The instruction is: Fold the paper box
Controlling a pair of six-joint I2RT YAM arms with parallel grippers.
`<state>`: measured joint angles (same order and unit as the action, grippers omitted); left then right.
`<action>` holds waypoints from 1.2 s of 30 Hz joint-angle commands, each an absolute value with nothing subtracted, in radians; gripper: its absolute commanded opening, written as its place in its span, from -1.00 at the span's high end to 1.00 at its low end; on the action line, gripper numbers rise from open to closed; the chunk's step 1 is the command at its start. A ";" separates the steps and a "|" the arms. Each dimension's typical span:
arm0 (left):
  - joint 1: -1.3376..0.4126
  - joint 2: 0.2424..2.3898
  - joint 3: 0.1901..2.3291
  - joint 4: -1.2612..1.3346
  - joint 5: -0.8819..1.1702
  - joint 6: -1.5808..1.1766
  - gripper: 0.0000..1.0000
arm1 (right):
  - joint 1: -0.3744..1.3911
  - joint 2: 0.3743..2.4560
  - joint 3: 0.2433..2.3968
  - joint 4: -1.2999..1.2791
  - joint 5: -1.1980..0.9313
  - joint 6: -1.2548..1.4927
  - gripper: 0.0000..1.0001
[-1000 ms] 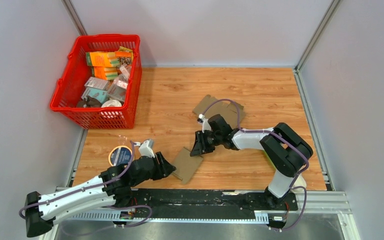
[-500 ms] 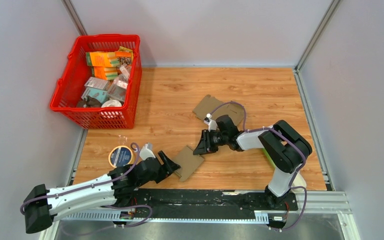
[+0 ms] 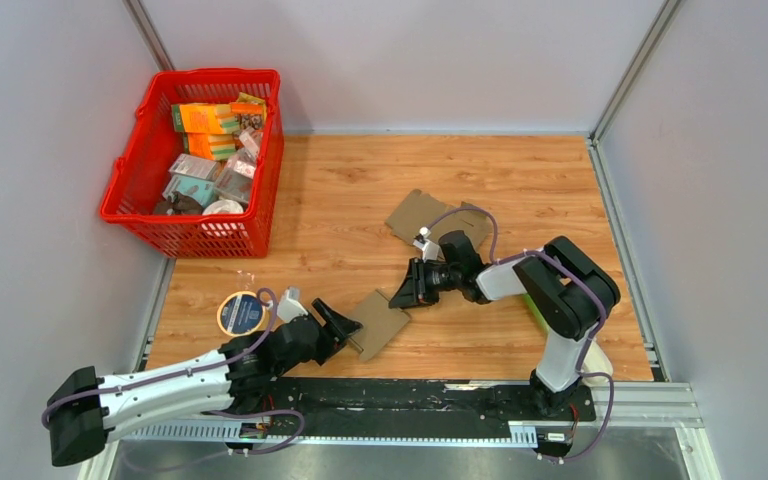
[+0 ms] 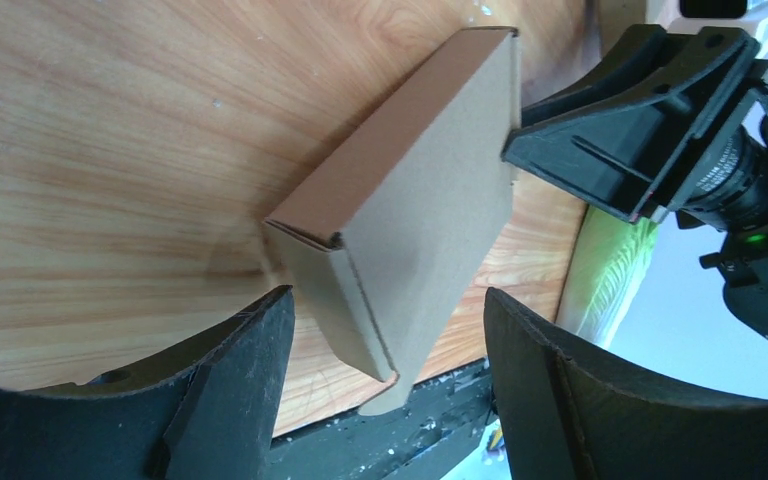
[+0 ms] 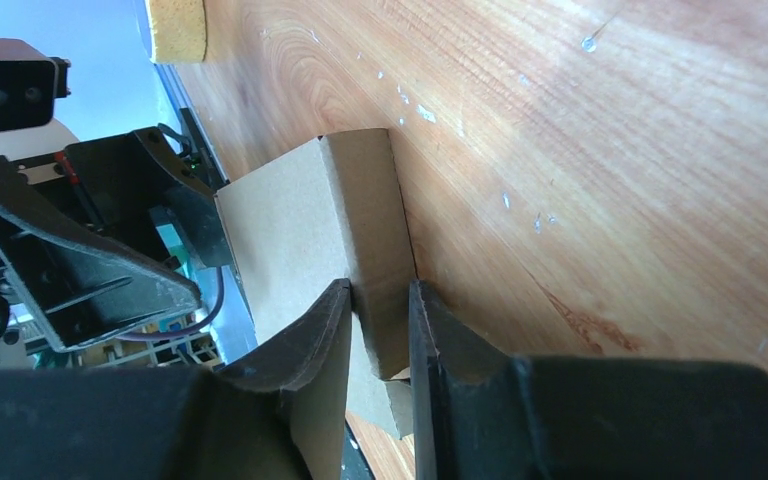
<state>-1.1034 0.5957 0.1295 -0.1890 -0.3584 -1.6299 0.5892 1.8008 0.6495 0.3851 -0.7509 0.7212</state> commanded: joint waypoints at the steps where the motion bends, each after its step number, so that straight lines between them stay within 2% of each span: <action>1: -1.101 0.664 0.153 -0.183 -0.356 -1.686 -0.55 | 0.561 1.868 0.609 0.343 -0.675 0.706 0.47; 7: -1.100 0.790 0.131 -0.023 -0.321 -1.698 -0.55 | 0.552 1.873 0.598 0.365 -0.698 0.721 0.47; 10: -1.100 0.824 0.121 0.151 -0.351 -1.651 -0.53 | 0.552 1.858 0.594 0.368 -0.703 0.727 0.47; 13: -1.100 0.825 0.138 0.157 -0.373 -1.640 -0.37 | 0.552 1.842 0.592 0.353 -0.715 0.726 0.43; 15: -1.101 0.780 0.135 0.129 -0.376 -1.687 -0.22 | 0.554 1.787 0.613 0.306 -0.698 0.704 0.28; 16: -1.100 0.749 0.132 0.070 -0.376 -1.707 -0.17 | 0.557 1.757 0.635 0.187 -0.678 0.680 0.19; 17: -1.101 0.715 0.129 0.030 -0.376 -1.730 -0.13 | 0.563 1.670 0.662 0.095 -0.645 0.588 -0.11; 19: -1.100 0.596 0.129 -0.105 -0.394 -1.767 -0.02 | 0.613 1.587 0.782 -0.211 -0.426 0.493 -0.38; 20: -1.101 0.556 0.130 -0.154 -0.403 -1.782 0.02 | 0.629 1.550 0.813 -0.274 -0.363 0.426 -0.53; 23: -1.094 0.402 0.114 -0.280 -0.413 -1.839 0.25 | 0.667 1.373 0.836 -0.374 -0.179 0.344 -0.72; 24: -1.085 0.343 0.107 -0.297 -0.399 -1.865 0.27 | 0.731 1.256 0.831 -0.382 -0.122 0.309 -0.75; 25: -1.075 0.319 0.092 -0.305 -0.382 -1.870 0.28 | 0.788 1.202 0.822 -0.374 -0.035 0.276 -0.91; 26: -1.050 0.299 0.087 -0.310 -0.342 -1.873 0.31 | 0.858 1.145 0.804 -0.364 0.027 0.224 -0.93; 27: -1.037 0.267 0.087 -0.322 -0.319 -1.884 0.35 | 1.026 1.097 0.778 -0.339 0.117 0.095 -0.97; 28: -1.026 0.252 0.092 -0.342 -0.296 -1.884 0.37 | 1.114 1.007 0.744 -0.254 0.188 0.051 -1.00; 29: -1.003 0.238 0.097 -0.356 -0.257 -1.885 0.39 | 1.188 0.973 0.656 -0.197 0.224 -0.009 -1.00; 31: -0.988 0.195 0.121 -0.411 -0.223 -1.902 0.47 | 1.365 0.947 0.623 -0.067 0.342 -0.147 -1.00; 36: -0.973 0.120 0.208 -0.537 -0.161 -1.921 0.57 | 1.550 1.070 0.699 -0.075 0.512 -0.230 -1.00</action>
<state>-0.9810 0.1654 0.1280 -0.3950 -0.2413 -1.8801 1.4567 0.9680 0.6689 -0.1219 0.2367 -0.0471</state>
